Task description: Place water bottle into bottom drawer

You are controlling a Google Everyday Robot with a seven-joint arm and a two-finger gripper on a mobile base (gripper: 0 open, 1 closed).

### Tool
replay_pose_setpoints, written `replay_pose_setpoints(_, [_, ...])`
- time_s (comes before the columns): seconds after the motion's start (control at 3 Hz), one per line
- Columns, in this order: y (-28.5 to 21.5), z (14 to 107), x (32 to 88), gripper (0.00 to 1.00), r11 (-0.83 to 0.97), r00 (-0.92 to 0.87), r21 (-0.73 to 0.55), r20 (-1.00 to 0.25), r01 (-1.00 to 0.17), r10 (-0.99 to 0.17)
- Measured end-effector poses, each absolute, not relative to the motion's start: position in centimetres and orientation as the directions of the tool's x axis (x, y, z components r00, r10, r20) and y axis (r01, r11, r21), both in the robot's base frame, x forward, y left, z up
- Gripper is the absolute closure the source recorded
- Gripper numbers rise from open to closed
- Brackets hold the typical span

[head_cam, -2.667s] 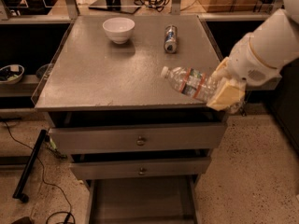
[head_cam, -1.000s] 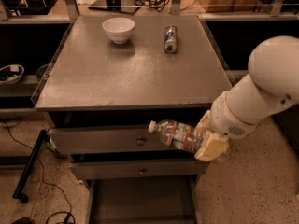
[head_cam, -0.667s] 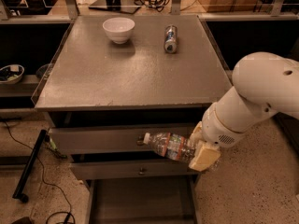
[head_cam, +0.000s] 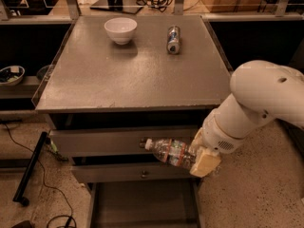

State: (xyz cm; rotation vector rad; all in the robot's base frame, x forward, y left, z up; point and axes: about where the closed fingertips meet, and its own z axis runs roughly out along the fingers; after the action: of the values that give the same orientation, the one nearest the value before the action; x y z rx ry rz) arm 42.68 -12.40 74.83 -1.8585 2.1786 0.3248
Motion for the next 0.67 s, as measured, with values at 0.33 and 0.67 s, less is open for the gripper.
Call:
replay_pose_setpoints(0.33, [-11.96,68.78,42.95,1.0,0.181,-0.194,0.07,-0.302,-0.981,-0.933])
replay_pose_setpoints(0.67, [-11.97,68.77,42.95,1.0,0.181,-0.194,0.07,-0.302,-0.981,-0.933])
